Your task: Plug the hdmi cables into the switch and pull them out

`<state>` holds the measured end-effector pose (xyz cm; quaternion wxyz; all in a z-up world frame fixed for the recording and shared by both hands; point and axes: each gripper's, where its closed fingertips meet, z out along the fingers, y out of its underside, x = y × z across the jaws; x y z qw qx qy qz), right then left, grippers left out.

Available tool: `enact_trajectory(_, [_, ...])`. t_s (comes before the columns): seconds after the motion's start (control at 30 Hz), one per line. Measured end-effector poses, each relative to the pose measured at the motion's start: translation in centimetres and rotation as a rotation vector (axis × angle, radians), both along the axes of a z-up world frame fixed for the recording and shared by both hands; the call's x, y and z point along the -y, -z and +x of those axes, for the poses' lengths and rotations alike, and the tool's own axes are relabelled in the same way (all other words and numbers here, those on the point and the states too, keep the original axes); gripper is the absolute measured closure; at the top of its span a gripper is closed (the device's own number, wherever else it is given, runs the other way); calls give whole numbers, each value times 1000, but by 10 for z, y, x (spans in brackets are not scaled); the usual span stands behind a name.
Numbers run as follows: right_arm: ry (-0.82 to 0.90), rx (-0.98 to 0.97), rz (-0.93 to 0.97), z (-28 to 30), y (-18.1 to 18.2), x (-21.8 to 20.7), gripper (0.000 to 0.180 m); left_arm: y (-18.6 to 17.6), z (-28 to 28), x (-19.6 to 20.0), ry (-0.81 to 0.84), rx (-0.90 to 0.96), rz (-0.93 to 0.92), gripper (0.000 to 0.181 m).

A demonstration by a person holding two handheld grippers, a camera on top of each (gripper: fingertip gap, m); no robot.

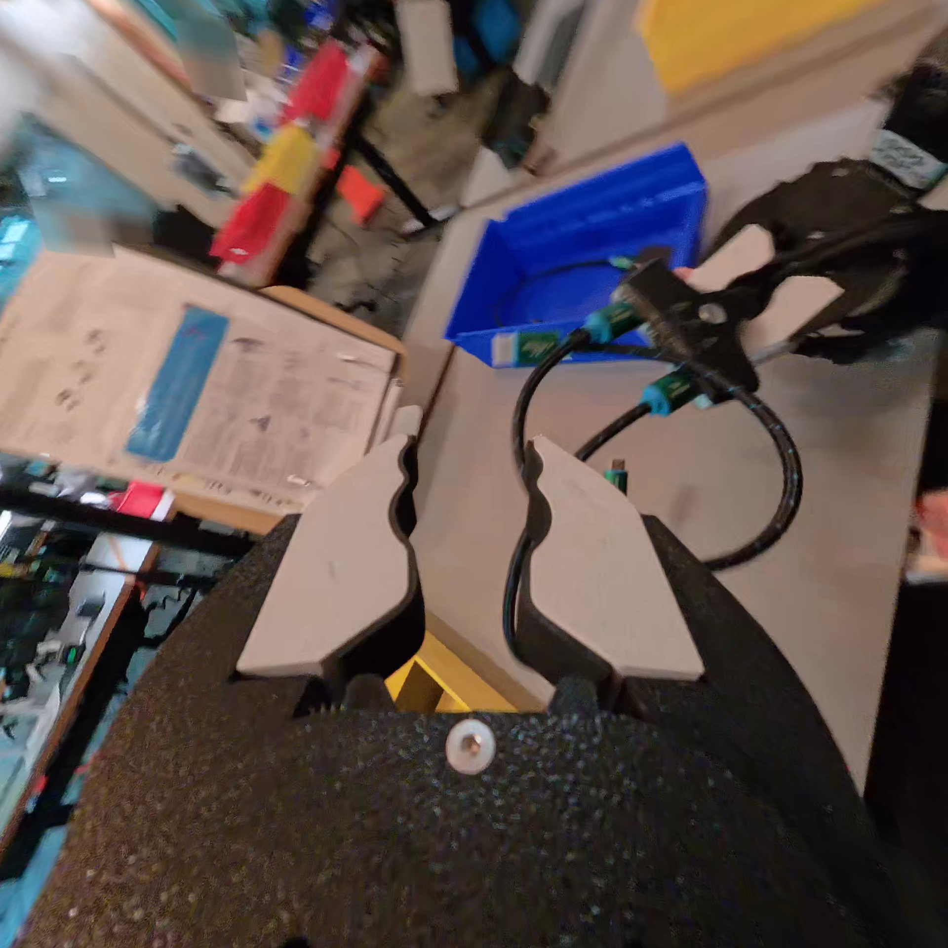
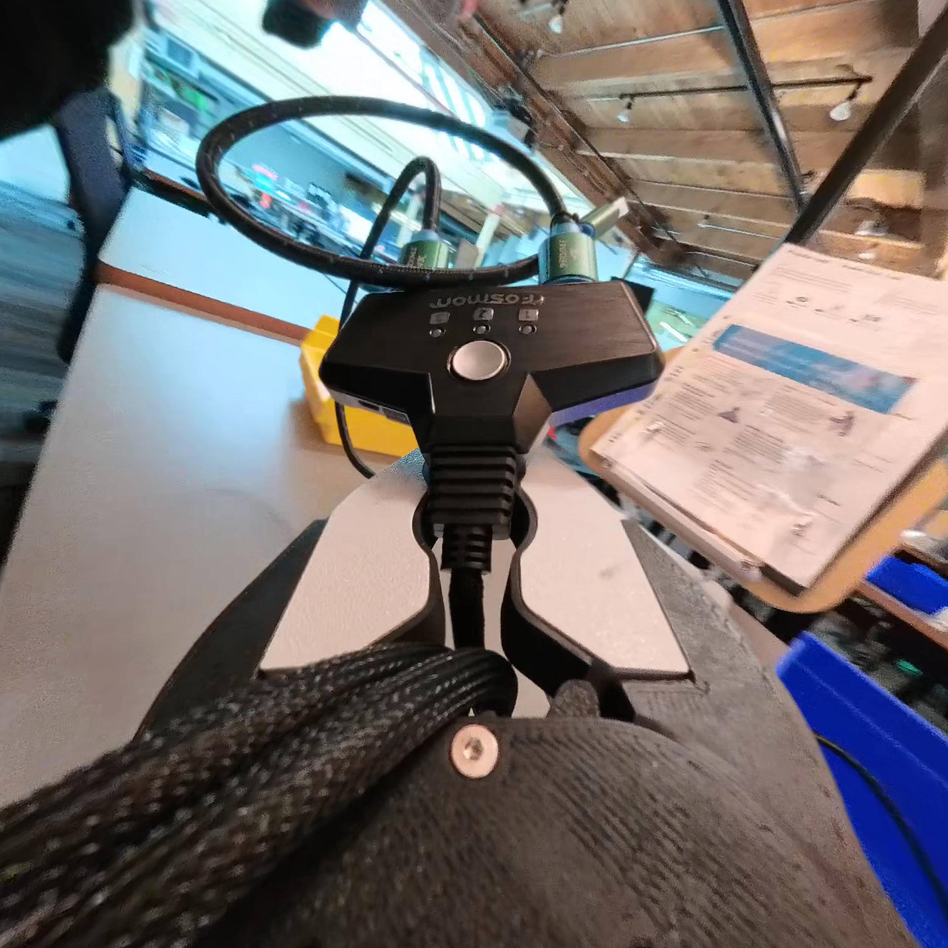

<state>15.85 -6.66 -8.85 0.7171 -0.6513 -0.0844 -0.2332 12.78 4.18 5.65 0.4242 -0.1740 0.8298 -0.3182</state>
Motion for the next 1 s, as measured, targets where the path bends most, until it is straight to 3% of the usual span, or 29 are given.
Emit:
enact_trajectory(0.1, [114,28,-14,16,-9,19,157,12,-13,-41,-79,53,-182,141])
enact_trajectory(0.27, [355,37,1,55,-38,57,156,107,-29,-73,-122,-105,-484,142])
enact_trajectory(0.4, [633,99,-85,118,-73,100,156,171,-35,-73,-120,-216,-564,142])
enact_trajectory(0.57, [1003,228,-314,204,-95,150,156,198,-36,-63,-65,-261,-589,141])
enact_trajectory(0.7, [993,233,-675,247,-54,148,156,205,-27,-57,-45,-294,-628,141])
enact_trajectory(0.83, [887,126,-949,250,-13,149,156,214,-21,-53,-26,-304,-630,141])
enact_trajectory(1.0, [909,44,-997,261,5,147,156,231,-13,-49,-17,-373,-641,141])
